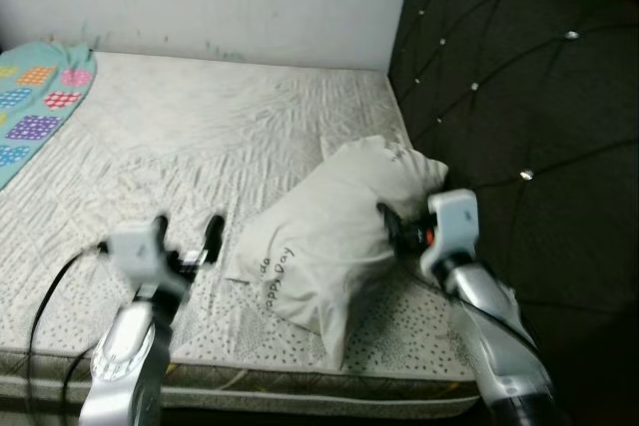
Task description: Clean up the room
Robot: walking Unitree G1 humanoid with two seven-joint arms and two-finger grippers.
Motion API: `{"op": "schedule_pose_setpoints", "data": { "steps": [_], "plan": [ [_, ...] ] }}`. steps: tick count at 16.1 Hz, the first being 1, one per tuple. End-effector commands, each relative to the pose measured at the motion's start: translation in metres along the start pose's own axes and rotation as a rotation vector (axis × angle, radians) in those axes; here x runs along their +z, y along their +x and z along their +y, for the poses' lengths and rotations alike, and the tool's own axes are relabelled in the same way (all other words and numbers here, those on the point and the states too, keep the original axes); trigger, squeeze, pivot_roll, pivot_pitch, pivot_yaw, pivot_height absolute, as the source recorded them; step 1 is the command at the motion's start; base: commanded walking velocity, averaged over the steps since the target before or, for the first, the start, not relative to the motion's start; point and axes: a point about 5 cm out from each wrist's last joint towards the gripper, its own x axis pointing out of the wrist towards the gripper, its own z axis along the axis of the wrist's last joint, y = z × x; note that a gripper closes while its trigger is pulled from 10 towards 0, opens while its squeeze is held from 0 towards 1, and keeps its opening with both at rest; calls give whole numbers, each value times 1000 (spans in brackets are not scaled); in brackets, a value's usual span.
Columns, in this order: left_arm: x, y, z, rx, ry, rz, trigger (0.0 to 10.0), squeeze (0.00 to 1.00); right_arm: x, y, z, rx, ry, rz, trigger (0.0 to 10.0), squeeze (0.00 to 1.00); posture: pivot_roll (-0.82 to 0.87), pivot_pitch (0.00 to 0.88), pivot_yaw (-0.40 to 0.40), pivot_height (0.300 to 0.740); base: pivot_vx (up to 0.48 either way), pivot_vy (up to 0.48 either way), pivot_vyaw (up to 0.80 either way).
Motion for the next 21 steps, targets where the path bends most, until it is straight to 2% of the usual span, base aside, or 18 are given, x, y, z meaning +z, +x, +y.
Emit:
{"op": "schedule_pose_setpoints", "data": {
  "steps": [1,7,10,13,19,21],
  "plan": [
    [4,-3,2,14,2,-6,10000,0,4,-4,-1,18,-2,-3,10000,0,-56,32,-72,740,0,0,0],
    [0,-28,7,56,15,41,10000,0,-6,-30,-9,75,-16,97,10000,0,-55,105,-85,740,0,0,0],
    [-2,-37,2,58,6,59,10000,0,-11,-45,-16,70,-22,153,10000,0,-74,142,-113,740,0,0,0],
    [-3,-45,-2,77,-7,70,10000,0,-11,-56,-16,113,-37,191,10000,0,-84,172,-144,740,0,0,0],
    [-7,-58,-4,88,-15,105,10000,0,-9,-60,-12,144,-20,211,10000,0,-81,203,-157,740,0,0,0],
    [-6,-58,-4,96,-16,106,10000,0,-9,-59,-9,158,-8,211,10000,0,-74,205,-160,722,0,0,0]
  ]
}}
